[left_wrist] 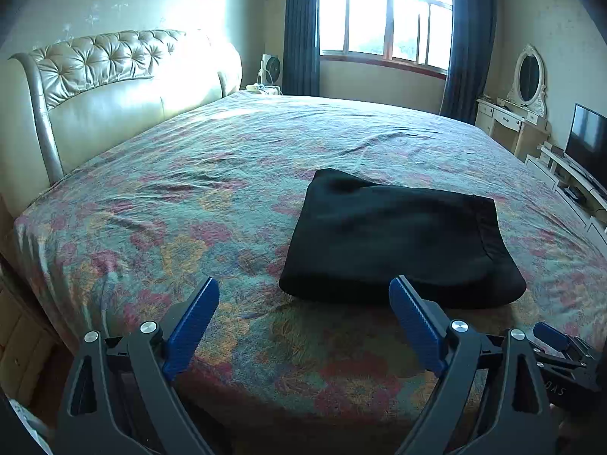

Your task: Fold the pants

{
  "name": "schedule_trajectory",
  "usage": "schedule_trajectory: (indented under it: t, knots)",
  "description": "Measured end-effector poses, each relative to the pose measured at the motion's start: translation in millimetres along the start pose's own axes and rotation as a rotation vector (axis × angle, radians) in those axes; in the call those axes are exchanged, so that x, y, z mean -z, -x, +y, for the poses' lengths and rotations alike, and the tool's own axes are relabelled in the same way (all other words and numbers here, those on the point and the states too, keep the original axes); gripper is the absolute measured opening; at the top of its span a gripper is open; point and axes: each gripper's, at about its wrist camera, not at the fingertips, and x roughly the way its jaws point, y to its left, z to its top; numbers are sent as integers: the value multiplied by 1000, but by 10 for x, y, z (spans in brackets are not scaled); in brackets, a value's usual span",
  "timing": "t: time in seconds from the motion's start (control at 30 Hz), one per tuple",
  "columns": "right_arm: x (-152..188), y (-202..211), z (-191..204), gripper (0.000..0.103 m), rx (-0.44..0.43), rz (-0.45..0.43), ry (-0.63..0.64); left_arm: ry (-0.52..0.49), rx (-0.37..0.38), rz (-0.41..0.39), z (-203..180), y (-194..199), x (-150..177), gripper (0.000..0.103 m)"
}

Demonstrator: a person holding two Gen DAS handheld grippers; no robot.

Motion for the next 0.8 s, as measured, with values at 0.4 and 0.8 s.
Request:
schedule_trajectory:
  t: [0.4, 0.8]
  knots:
    - [35, -43, -7, 93, -11, 19, -5, -98, 41, 86, -135, 5, 39, 90]
    - [23, -25, -100, 93, -5, 16, -33, -126, 31, 116, -189, -63, 83, 90]
